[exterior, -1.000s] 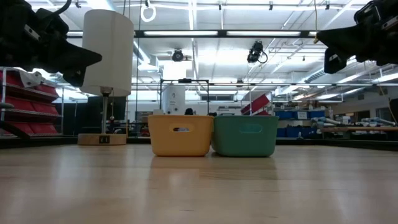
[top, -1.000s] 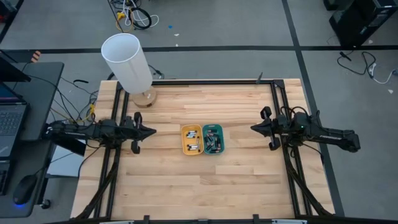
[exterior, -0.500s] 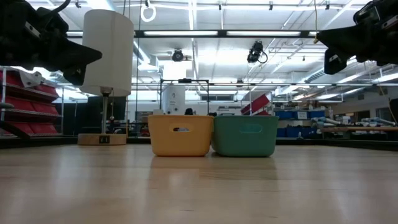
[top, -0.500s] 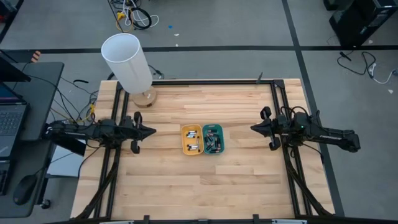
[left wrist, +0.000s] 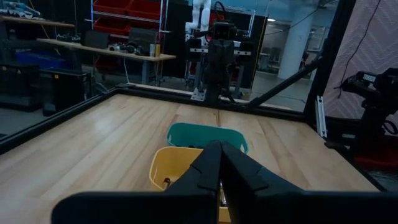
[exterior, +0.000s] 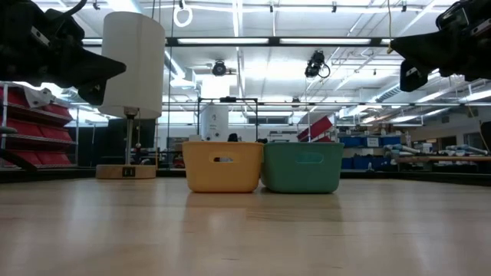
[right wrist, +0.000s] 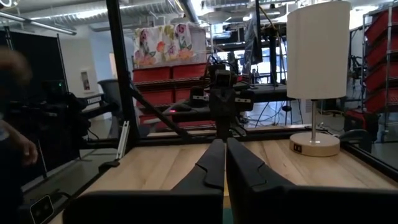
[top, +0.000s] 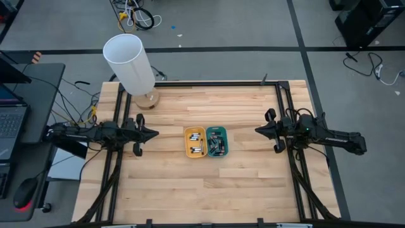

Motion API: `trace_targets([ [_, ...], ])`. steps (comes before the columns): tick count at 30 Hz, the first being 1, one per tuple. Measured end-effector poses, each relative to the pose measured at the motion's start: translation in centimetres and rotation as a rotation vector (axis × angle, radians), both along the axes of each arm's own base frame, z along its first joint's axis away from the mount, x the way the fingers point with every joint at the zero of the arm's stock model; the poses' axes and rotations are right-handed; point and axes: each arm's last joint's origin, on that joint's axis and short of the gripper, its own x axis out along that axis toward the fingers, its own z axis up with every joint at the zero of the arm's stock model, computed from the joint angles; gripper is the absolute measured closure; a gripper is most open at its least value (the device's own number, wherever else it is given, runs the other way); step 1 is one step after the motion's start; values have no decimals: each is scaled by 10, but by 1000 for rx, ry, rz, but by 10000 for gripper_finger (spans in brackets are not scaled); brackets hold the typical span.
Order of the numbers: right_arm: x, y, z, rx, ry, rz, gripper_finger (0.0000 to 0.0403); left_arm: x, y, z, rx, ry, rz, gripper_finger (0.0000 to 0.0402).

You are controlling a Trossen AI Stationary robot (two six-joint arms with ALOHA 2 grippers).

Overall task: Sort batteries
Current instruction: Return to Home Position

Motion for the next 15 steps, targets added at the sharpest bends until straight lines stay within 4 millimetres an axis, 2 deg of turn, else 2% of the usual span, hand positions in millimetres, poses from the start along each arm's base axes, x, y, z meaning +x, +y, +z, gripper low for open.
trace_targets([
  [15,0,0,0,0,0,0,402,0,0,0,0,-1,0,380],
])
